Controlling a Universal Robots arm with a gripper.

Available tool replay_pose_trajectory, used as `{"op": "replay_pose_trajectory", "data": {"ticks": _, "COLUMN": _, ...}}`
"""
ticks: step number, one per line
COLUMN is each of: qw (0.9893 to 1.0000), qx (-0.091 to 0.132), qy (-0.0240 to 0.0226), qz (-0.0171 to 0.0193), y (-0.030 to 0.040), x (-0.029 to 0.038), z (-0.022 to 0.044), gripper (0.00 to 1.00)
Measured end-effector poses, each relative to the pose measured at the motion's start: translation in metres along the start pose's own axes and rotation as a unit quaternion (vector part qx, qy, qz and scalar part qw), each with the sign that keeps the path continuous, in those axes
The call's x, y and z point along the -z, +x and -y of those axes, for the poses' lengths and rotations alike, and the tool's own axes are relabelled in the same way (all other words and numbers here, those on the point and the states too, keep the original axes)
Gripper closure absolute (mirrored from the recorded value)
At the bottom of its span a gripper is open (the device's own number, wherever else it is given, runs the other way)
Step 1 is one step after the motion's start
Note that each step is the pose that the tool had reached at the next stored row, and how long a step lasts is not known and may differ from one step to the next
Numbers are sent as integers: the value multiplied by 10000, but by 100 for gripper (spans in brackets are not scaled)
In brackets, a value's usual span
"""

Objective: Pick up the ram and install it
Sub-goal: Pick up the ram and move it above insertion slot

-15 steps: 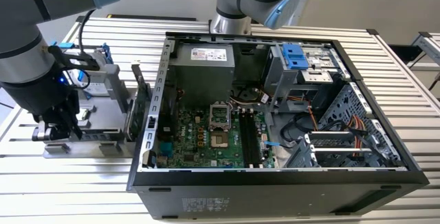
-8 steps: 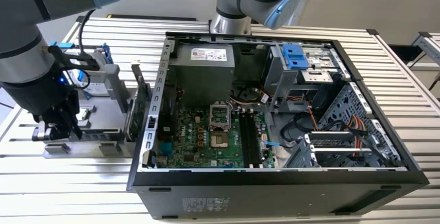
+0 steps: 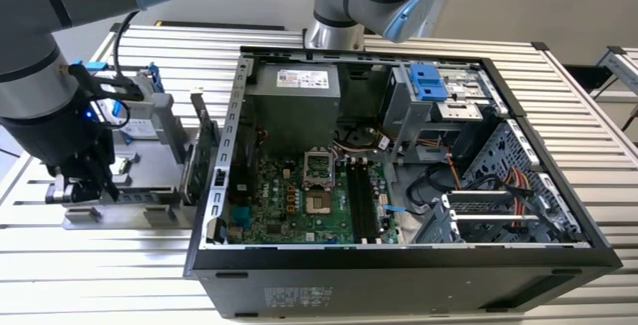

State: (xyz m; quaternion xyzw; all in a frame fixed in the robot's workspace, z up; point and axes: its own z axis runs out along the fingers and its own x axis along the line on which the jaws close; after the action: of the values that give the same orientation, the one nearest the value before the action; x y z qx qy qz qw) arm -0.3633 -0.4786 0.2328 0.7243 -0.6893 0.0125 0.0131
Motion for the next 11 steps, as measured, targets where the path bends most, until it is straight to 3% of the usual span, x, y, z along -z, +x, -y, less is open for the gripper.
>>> {"op": "replay_pose_trajectory", "data": {"ticks": 11, "qw": 10000, "qx": 1, "qy": -1, "qz": -1, "y": 1, "x": 27, "z": -1, "gripper": 100}}
